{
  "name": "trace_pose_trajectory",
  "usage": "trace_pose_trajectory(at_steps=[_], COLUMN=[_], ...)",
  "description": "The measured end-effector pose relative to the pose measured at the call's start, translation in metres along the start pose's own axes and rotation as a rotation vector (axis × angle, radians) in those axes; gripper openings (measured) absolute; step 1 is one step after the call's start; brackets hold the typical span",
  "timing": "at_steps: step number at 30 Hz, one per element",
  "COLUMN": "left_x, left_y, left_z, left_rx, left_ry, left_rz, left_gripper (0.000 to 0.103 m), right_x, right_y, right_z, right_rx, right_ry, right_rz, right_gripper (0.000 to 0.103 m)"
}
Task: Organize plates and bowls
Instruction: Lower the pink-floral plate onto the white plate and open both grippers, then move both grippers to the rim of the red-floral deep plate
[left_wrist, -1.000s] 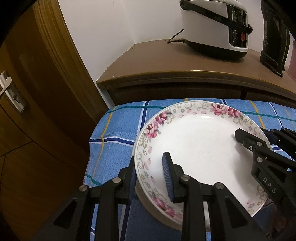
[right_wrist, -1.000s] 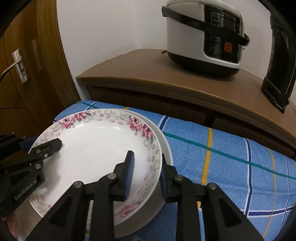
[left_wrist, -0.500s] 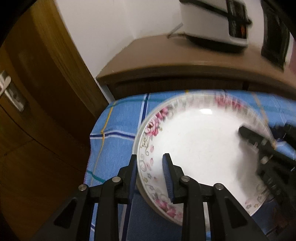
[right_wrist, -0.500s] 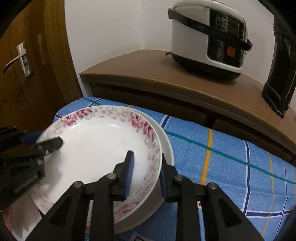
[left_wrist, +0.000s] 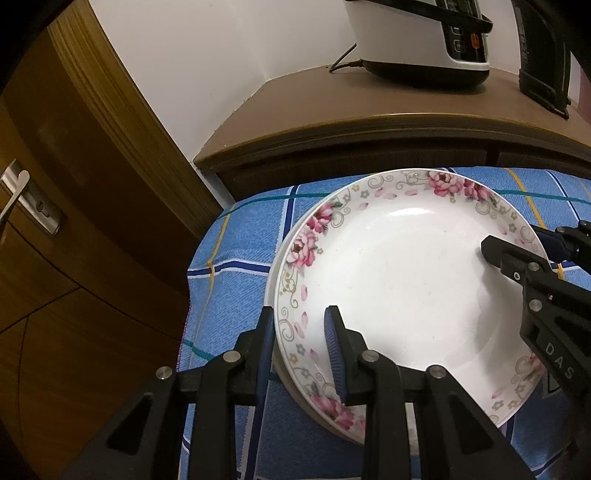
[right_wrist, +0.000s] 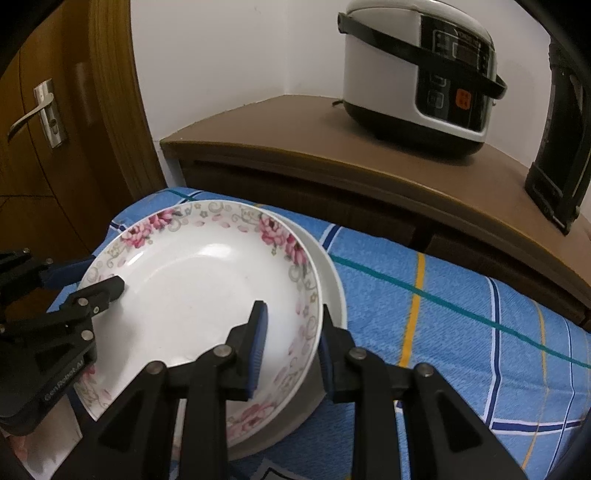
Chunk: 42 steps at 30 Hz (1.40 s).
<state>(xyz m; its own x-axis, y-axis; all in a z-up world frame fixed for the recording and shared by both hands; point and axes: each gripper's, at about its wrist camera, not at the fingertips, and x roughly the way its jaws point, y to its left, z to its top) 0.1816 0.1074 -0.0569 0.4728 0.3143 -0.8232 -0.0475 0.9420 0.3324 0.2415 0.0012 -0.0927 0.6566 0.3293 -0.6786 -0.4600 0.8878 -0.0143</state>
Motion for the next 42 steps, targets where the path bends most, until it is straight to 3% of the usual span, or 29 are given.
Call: trace_pose_trajectory(at_steps=[13,20,22,24,27,31,34,42], left_x=[0.001,-0.006,-0.011,-0.016,-0.028,-0.056,-0.078,-0.120], left_y=[0.005,0.007,0.007,0.008,0.009,0.018,0.028,0.063], left_z=[0.001,0.002,0.001,0.001,0.000,-0.008,-0.022,-0.082], left_rx=[0.000,-0.006,-0.009,-0.014,-0.021,-0.041,-0.059,-0.182], left_ry=[0.031,0.027,0.017,0.003,-0.014,-0.061,-0.090,-0.127], left_rz=[-0.013,-0.020,-0.028,-0.024,-0.030,-0.035,-0.031,0.005], left_gripper=[0.031,0.031,0.038,0.050,0.053,0.053,0.054,0.061], right_x=[-0.002,-0.006,-0.005,-0.006,-0.016,-0.035,-0.049,-0.072], right_y=[0.008,0.014,0.013,0.009,0.004,0.004,0.010,0.035], right_z=[0.000,-0.003,-0.003,-0.004,-0.005,-0.006,-0.007,-0.023], right_rx=[-0.041,-0.078,-0.071,-0.057,-0.044,-0.031,-0.058,-0.180], right_ry=[-0.004,-0.029,-0.025,-0.030,-0.060,-0.091,-0.102,-0.074], right_rz=[-0.032,-0.020,-0.014,-0.011,-0.021,0.042,0.117,0.269], right_gripper=[0.027,0.050,0.054,0.054,0.054,0.052,0.042,0.037])
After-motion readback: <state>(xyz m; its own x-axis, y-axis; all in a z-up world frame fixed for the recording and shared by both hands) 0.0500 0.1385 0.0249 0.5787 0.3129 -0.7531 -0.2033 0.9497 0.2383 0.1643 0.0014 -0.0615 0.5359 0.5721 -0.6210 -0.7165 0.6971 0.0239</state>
